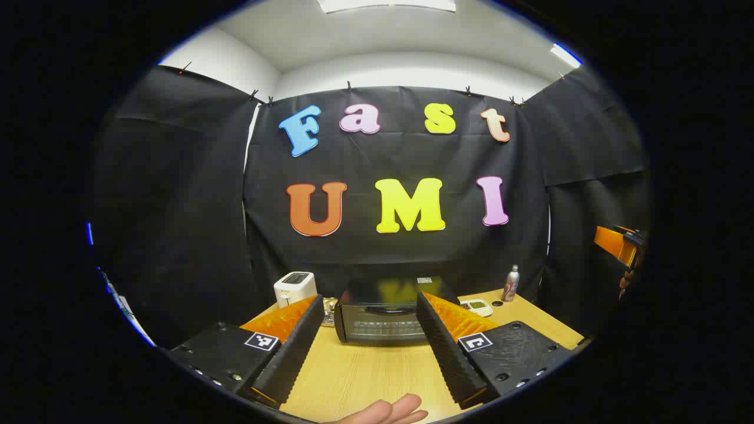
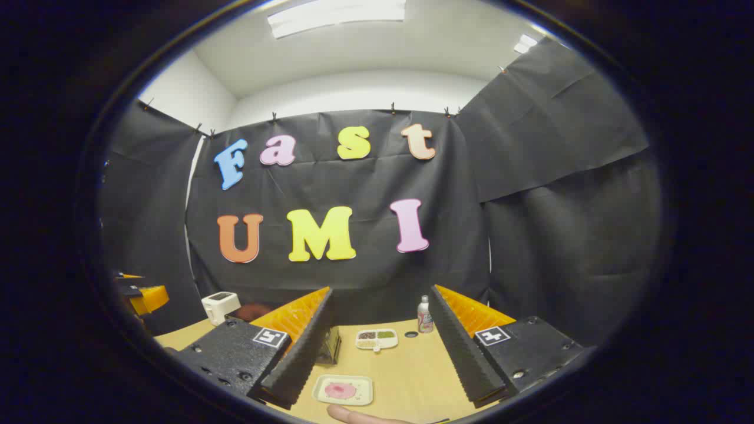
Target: Open the electric oven with the left hand, put the food in, and close the electric oven.
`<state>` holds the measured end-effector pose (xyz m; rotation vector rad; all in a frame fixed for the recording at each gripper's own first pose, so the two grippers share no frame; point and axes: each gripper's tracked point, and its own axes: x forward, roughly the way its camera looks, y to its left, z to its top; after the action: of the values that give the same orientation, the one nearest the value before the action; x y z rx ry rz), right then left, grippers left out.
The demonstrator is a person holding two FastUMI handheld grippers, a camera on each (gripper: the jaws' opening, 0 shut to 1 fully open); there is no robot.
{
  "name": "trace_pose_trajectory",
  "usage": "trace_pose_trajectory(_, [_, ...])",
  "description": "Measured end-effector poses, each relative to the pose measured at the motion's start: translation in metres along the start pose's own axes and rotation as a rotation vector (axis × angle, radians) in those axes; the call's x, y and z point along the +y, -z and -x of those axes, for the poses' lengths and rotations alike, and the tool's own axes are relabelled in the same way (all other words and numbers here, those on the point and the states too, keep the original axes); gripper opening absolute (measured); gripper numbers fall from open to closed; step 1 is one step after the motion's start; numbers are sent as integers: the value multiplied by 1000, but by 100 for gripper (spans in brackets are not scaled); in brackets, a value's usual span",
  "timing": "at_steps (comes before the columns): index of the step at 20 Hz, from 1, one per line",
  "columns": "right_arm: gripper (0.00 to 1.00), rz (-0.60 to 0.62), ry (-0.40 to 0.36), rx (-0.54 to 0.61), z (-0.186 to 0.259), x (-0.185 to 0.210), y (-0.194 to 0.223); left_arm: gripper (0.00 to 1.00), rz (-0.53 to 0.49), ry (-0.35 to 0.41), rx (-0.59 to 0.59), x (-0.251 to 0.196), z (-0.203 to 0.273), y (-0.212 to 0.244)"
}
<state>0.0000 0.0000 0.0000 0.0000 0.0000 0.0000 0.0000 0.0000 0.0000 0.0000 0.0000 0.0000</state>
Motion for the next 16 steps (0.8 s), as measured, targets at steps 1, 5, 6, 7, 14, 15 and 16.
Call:
trace_pose_trajectory(1, [100,4,7,-4,0,-4,-1,95,-1,2,8,-1,-2,3])
trace_pose_trajectory(5, [96,25,16,-28,-2,-10,-5,95,38,3,6,-1,-7,2])
trace_pose_trajectory(6, [96,27,17,-31,-2,-11,-4,95,44,5,2,0,-7,1])
trace_pose_trajectory(7, [96,29,17,-33,-4,-11,-4,95,48,7,-4,0,-8,-1])
trace_pose_trajectory(14, [96,38,34,-57,-11,-17,-5,95,69,15,-13,4,-30,2])
trace_pose_trajectory(15, [96,30,25,-63,-12,-15,-6,95,74,12,-14,5,-37,4])
trace_pose_trajectory(16, [96,22,9,-74,-13,-12,-8,95,74,14,-10,4,-45,8])
